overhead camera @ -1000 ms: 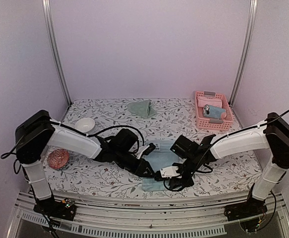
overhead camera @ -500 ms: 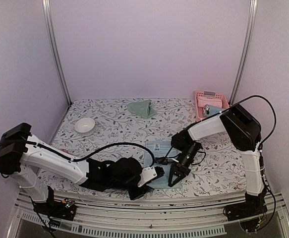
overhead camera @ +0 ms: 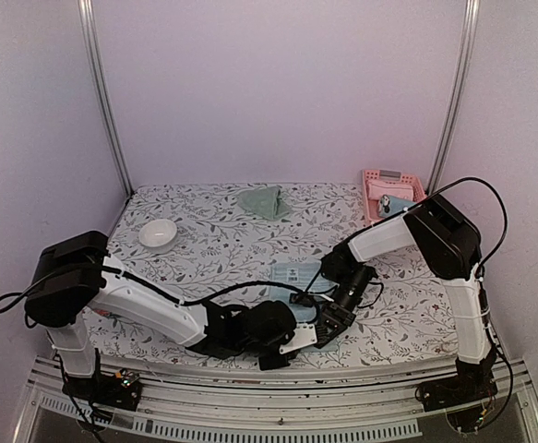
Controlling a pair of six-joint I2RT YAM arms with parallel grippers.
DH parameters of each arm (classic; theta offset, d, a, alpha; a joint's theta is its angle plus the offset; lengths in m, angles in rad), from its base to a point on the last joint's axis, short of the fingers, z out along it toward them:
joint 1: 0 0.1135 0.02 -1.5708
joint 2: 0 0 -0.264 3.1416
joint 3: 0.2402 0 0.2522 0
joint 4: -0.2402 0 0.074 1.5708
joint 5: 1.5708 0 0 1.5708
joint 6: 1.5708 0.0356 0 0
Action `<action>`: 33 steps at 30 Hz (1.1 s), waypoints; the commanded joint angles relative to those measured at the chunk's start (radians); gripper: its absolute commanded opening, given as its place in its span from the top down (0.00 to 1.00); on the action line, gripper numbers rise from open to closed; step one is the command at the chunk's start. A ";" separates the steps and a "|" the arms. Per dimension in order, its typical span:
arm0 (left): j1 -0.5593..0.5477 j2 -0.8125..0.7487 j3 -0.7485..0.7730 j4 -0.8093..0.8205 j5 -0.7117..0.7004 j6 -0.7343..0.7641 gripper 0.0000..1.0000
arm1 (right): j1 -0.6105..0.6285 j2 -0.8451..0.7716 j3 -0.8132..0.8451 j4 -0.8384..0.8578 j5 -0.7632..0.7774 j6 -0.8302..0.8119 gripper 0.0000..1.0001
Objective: Roll the towels
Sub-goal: Roll the towel from the center of the board.
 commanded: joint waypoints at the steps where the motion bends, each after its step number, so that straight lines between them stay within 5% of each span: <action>1: -0.013 -0.002 0.004 -0.021 0.018 0.014 0.76 | 0.002 0.047 -0.003 0.017 0.063 -0.007 0.97; 9: -0.010 -0.004 0.006 -0.057 0.096 -0.021 0.95 | 0.002 0.042 0.004 -0.014 0.055 -0.019 0.95; 15: 0.013 -0.031 0.028 -0.130 0.246 -0.069 1.00 | -0.053 -0.058 0.044 -0.096 -0.005 -0.101 0.71; 24: 0.038 -0.051 0.031 -0.143 0.330 -0.143 1.00 | -0.094 0.055 0.180 0.124 0.231 0.214 0.77; 29: 0.088 -0.024 0.033 -0.145 0.398 -0.209 1.00 | -0.096 0.083 0.274 0.073 0.196 0.214 0.78; 33: 0.142 -0.013 0.022 -0.128 0.493 -0.282 1.00 | -0.129 -0.043 0.264 0.052 0.174 0.171 0.77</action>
